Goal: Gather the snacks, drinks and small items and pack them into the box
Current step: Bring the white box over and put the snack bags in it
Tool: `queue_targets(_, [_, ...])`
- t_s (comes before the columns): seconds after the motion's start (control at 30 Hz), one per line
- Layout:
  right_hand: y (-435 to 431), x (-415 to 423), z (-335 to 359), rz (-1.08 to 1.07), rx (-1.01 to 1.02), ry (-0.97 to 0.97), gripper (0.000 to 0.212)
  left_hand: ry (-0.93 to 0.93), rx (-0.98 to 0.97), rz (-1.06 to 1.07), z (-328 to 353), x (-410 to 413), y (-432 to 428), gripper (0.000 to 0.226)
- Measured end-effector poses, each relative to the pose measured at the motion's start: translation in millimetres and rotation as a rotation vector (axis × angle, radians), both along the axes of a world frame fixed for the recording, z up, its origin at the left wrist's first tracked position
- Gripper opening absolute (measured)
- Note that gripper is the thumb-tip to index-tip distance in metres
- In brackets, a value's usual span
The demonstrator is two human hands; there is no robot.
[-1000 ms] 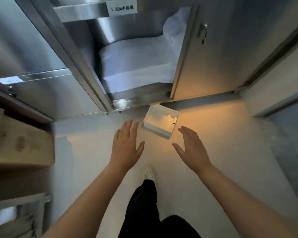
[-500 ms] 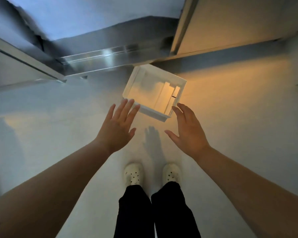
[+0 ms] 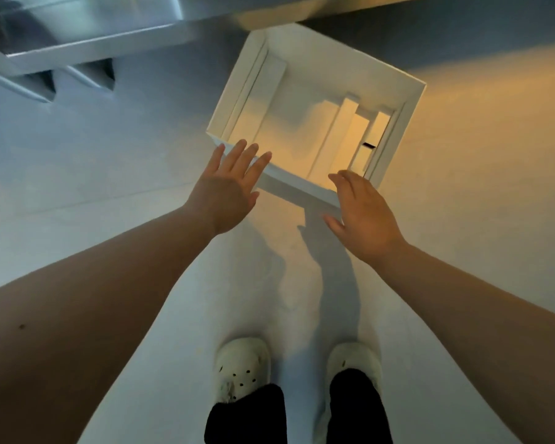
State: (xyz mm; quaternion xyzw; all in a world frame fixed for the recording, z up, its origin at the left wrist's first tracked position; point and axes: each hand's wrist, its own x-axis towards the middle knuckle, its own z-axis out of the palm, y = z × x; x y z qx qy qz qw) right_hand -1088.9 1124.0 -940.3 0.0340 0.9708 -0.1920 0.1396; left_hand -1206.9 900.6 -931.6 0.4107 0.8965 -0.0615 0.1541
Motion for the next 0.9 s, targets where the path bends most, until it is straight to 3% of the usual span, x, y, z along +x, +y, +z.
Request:
queue_targets(0.13, [6.9, -1.6, -12.7, 0.078, 0.106, -0.006, 0.03, 0.069, 0.053, -0.042, -13.7, -19.0, 4.9, 0.043])
queue_targets(0.23, [9.7, -7.5, -8.9, 0.123, 0.174, -0.099, 0.032, 0.017, 0.005, -0.008, -10.4, -33.8, 13.6, 0.028])
queue_targets(0.43, [18.4, -3.3, 46.8, 0.04, 0.178, -0.074, 0.028, -0.084, -0.108, -0.008, 44.4, -31.6, 24.7, 0.05])
queue_targets(0.67, [6.8, -1.3, 193.0, 0.21, 0.156, -0.132, 0.035, -0.141, -0.127, 0.019, 190.5, -4.6, -20.6, 0.038])
queue_targets(0.9, [-17.0, -13.3, 418.4, 0.281, 0.137, -0.05, 0.036, 0.018, 0.02, -0.107, 436.0, 2.6, -74.6, 0.045])
